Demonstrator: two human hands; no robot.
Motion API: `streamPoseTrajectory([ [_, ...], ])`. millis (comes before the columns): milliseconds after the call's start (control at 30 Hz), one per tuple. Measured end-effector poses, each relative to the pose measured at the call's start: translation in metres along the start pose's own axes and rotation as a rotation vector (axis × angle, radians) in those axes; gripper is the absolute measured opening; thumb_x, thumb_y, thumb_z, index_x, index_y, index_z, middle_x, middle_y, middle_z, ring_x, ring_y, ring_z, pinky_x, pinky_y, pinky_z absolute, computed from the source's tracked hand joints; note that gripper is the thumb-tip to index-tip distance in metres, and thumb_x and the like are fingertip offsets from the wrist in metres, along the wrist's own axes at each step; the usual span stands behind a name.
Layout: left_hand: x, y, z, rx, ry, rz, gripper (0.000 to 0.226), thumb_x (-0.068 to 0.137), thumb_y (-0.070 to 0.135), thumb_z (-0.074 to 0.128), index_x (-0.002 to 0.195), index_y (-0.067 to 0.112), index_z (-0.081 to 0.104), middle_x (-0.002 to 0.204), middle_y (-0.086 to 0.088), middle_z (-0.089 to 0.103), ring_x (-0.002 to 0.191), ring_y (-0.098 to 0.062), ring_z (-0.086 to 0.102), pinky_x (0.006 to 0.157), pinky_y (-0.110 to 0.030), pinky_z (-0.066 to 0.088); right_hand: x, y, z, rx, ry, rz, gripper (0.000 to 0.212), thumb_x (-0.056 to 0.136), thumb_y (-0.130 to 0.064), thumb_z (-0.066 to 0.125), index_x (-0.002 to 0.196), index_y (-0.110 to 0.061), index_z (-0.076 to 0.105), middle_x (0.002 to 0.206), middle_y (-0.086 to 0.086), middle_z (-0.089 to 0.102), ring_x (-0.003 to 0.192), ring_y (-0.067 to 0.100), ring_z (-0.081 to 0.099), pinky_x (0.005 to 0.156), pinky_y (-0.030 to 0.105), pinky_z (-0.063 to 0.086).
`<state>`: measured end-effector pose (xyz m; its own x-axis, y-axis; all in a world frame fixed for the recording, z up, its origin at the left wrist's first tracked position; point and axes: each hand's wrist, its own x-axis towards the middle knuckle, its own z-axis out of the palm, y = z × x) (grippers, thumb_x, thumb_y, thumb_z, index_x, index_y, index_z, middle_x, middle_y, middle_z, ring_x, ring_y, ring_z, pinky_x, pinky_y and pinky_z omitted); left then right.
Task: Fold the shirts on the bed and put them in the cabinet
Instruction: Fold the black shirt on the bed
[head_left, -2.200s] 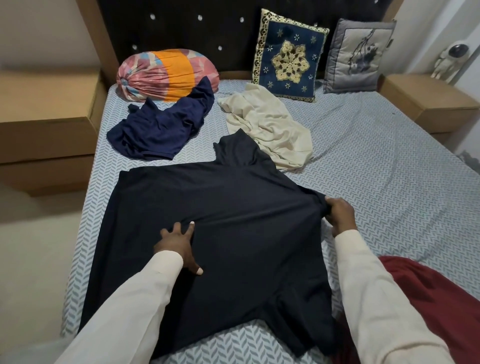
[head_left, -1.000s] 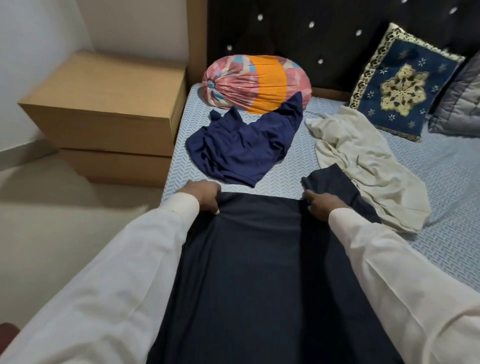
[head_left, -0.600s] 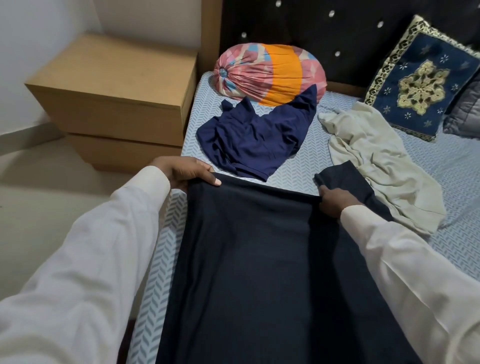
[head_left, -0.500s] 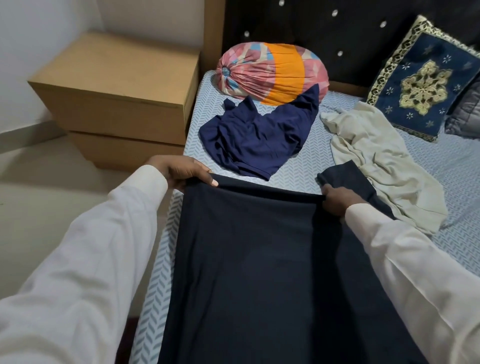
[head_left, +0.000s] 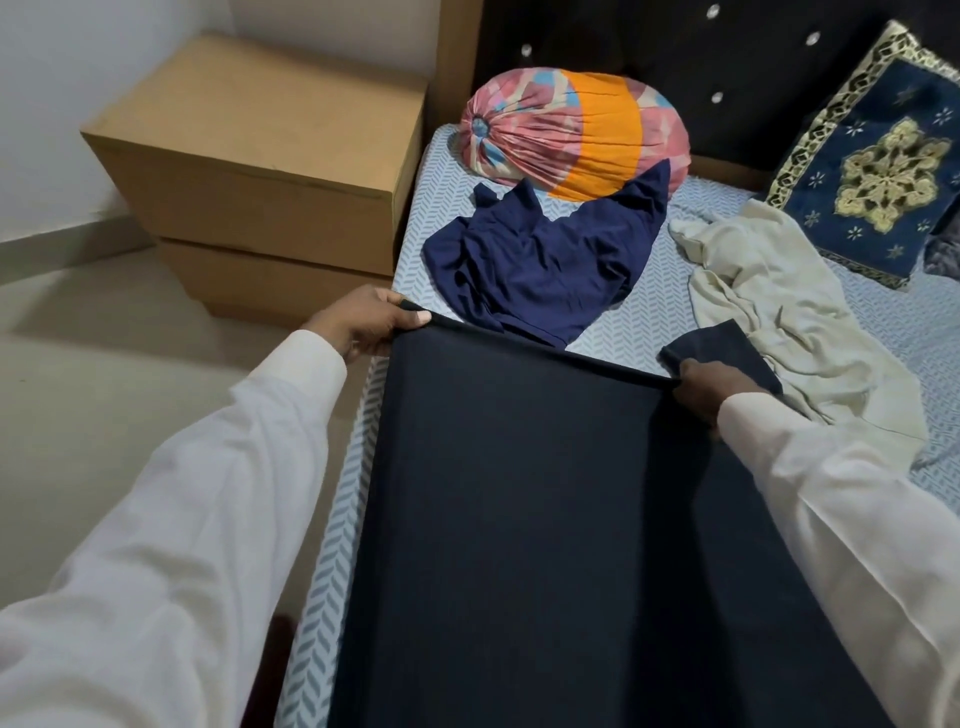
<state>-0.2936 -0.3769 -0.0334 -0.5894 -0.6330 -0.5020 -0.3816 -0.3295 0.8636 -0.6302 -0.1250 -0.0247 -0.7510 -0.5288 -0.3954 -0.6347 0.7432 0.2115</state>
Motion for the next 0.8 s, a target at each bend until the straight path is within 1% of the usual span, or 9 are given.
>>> streamPoseTrajectory([
  [100, 0.019, -0.023, 0.009, 0.267, 0.275, 0.077, 0.016, 0.082, 0.017, 0.077, 0.086, 0.004, 0.069, 0.088, -0.007, 0.068, 0.074, -0.021, 0.063, 0.063, -0.028, 0.05, 0.012, -0.002, 0.012, -0.046, 0.076, -0.007, 0.039, 0.098, -0.029, 0.044, 0.132, -0.008, 0.047, 0.131, 0.02, 0.056, 0.118, 0.039, 0.056, 0.089, 0.04, 0.044],
  [167, 0.024, -0.034, 0.018, 0.518, 0.446, 0.092, 0.017, 0.079, 0.03, 0.077, 0.081, 0.015, 0.072, 0.09, -0.001, 0.072, 0.086, -0.024, 0.067, 0.075, -0.034, 0.055, 0.019, -0.003, 0.018, -0.062, 0.114, -0.016, 0.036, 0.1, -0.025, 0.041, 0.13, -0.007, 0.048, 0.128, 0.021, 0.058, 0.116, 0.039, 0.057, 0.084, 0.039, 0.043],
  [233, 0.019, -0.038, 0.029, 0.665, 0.571, 0.1, 0.016, 0.083, 0.035, 0.073, 0.085, 0.019, 0.069, 0.096, -0.002, 0.069, 0.092, -0.028, 0.064, 0.076, -0.033, 0.05, 0.025, -0.004, 0.022, -0.08, 0.154, -0.019, 0.033, 0.101, -0.021, 0.037, 0.128, -0.006, 0.047, 0.126, 0.021, 0.059, 0.115, 0.04, 0.057, 0.082, 0.039, 0.042],
  [333, 0.018, -0.043, 0.042, 0.777, 0.681, 0.154, 0.019, 0.09, 0.028, 0.065, 0.103, 0.015, 0.063, 0.11, -0.01, 0.062, 0.101, -0.035, 0.059, 0.078, -0.039, 0.045, 0.029, -0.001, 0.031, -0.067, 0.222, -0.043, 0.029, 0.101, -0.02, 0.034, 0.125, -0.008, 0.044, 0.12, 0.023, 0.061, 0.109, 0.042, 0.059, 0.076, 0.039, 0.039],
  [467, 0.009, -0.043, 0.058, 0.931, 0.707, 0.155, 0.052, 0.092, 0.026, 0.062, 0.136, 0.012, 0.04, 0.131, -0.015, 0.049, 0.117, -0.035, 0.049, 0.09, -0.046, 0.041, 0.021, 0.008, 0.036, 0.083, 0.277, -0.097, 0.025, 0.101, -0.031, 0.035, 0.122, -0.018, 0.035, 0.105, 0.027, 0.064, 0.093, 0.043, 0.062, 0.071, 0.041, 0.041],
  [567, -0.017, -0.046, 0.098, 1.139, 0.613, 0.281, 0.069, 0.095, 0.037, 0.053, 0.152, 0.016, 0.021, 0.154, -0.017, 0.026, 0.138, -0.036, 0.027, 0.112, -0.049, 0.025, -0.006, 0.024, 0.032, 0.231, 0.234, -0.13, 0.045, 0.099, -0.033, 0.04, 0.142, -0.031, 0.026, 0.113, 0.029, 0.063, 0.1, 0.046, 0.061, 0.084, 0.046, 0.045],
  [667, -0.047, -0.059, 0.162, 1.242, 0.246, 0.412, 0.076, 0.095, 0.053, 0.045, 0.156, 0.023, 0.011, 0.163, -0.013, 0.007, 0.149, -0.034, -0.001, 0.12, -0.053, 0.003, -0.041, 0.039, 0.042, 0.494, 0.248, -0.172, 0.065, 0.097, -0.019, 0.047, 0.152, -0.034, 0.016, 0.114, 0.027, 0.064, 0.1, 0.045, 0.062, 0.089, 0.045, 0.045],
  [733, -0.061, -0.068, 0.204, 1.254, 0.028, 0.439, 0.078, 0.094, 0.062, 0.04, 0.156, 0.029, 0.007, 0.164, -0.009, 0.0, 0.15, -0.032, -0.01, 0.119, -0.054, -0.004, -0.06, 0.053, 0.058, 0.683, 0.356, -0.173, 0.067, 0.093, -0.01, 0.049, 0.151, -0.03, 0.023, 0.113, 0.018, 0.066, 0.099, 0.039, 0.063, 0.091, 0.043, 0.047],
  [800, -0.064, -0.078, 0.228, 1.28, -0.058, 0.422, 0.078, 0.093, 0.068, 0.032, 0.156, 0.033, 0.002, 0.164, -0.007, -0.007, 0.149, -0.03, -0.015, 0.118, -0.055, -0.009, -0.071, 0.077, 0.069, 0.798, 0.483, -0.084, 0.057, 0.093, -0.007, 0.051, 0.146, -0.02, 0.035, 0.119, 0.017, 0.064, 0.106, 0.035, 0.061, 0.095, 0.041, 0.044],
])
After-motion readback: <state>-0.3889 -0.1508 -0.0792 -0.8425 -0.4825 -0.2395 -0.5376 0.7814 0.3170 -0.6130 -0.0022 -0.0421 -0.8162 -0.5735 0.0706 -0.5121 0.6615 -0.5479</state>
